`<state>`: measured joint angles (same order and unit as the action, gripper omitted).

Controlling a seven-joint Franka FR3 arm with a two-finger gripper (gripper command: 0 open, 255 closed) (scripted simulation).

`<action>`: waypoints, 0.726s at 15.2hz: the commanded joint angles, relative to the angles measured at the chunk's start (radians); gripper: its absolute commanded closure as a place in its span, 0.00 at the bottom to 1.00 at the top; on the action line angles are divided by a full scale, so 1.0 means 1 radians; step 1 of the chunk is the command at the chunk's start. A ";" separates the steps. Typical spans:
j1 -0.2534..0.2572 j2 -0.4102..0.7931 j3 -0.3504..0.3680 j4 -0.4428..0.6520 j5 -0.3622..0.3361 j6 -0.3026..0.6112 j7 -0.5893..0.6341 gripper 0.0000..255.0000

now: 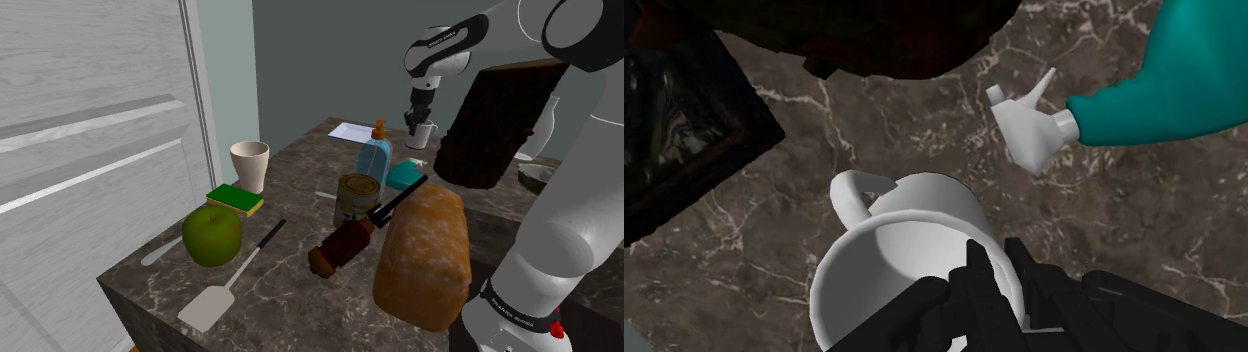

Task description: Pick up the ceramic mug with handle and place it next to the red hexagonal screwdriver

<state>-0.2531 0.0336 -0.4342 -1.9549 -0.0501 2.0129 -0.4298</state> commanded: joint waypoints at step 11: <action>0.004 -0.030 0.003 0.129 -0.010 -0.157 0.001 1.00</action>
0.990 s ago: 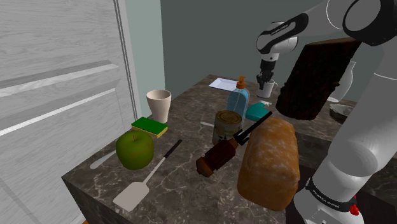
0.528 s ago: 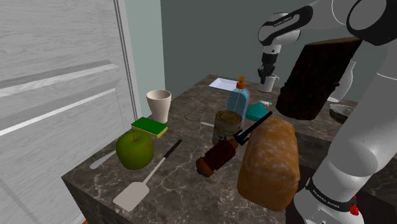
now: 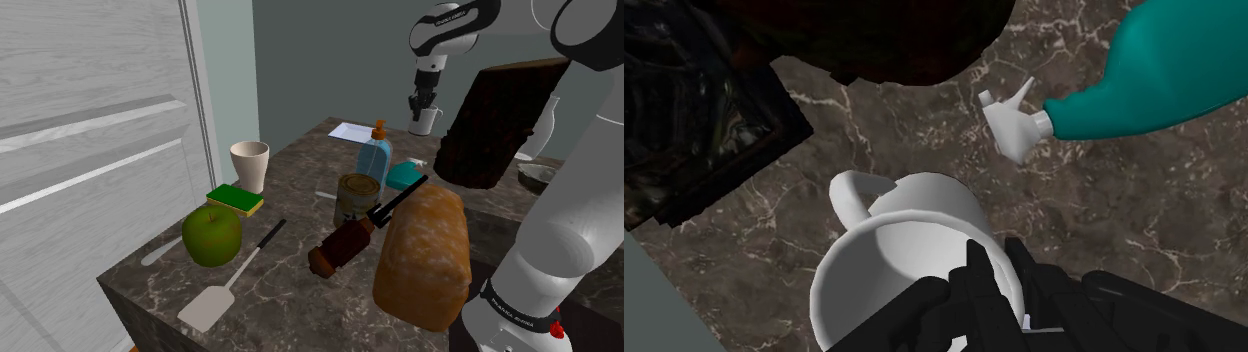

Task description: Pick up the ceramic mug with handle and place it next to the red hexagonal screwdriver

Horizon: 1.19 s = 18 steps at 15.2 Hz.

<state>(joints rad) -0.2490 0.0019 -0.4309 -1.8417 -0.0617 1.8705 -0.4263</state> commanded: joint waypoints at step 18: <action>-0.004 0.028 -0.003 0.289 0.015 -0.262 -0.023 1.00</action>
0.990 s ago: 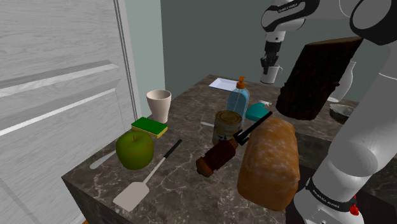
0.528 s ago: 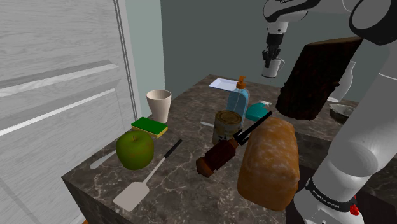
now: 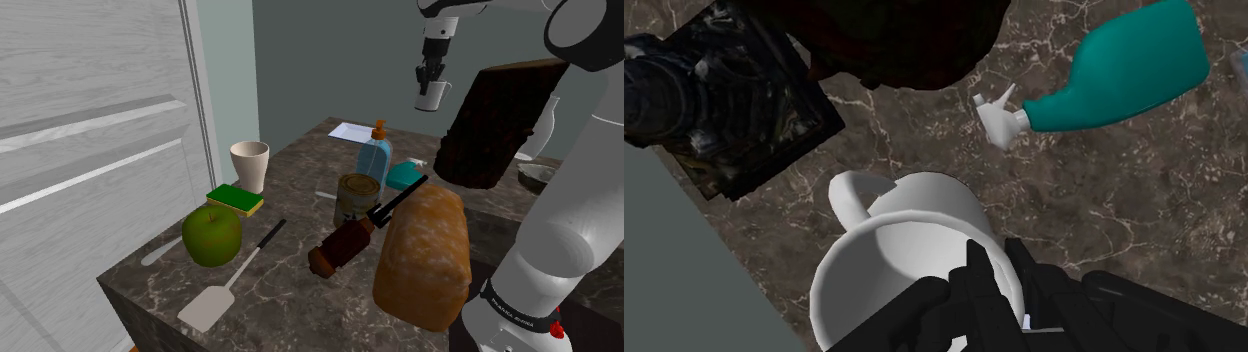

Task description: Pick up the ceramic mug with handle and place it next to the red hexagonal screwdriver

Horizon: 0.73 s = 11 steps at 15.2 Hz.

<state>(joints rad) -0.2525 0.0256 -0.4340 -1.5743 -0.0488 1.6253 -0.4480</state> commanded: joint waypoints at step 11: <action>-0.014 0.064 -0.009 0.232 0.028 -0.173 -0.026 1.00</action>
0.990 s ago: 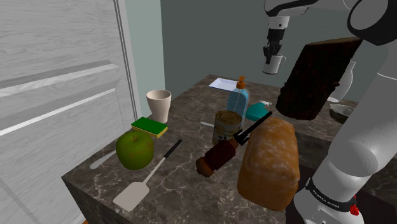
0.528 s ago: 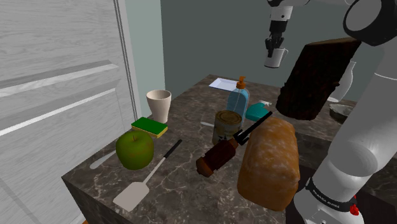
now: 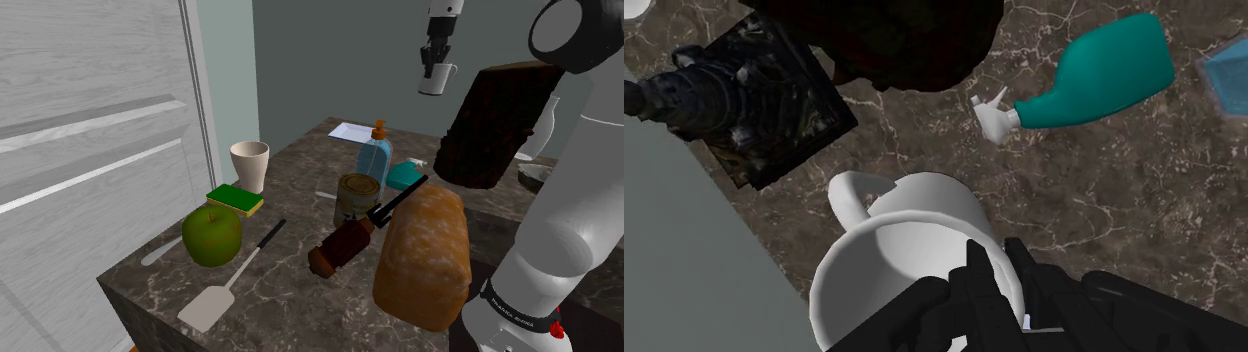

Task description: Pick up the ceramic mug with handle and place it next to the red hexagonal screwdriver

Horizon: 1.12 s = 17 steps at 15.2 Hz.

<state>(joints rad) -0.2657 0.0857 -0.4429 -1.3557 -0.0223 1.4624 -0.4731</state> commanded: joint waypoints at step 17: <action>0.214 -0.259 0.251 -0.277 -0.077 0.000 0.459 1.00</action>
<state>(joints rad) -0.0611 -0.1622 -0.2065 -1.6206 -0.0991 1.4633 -0.0412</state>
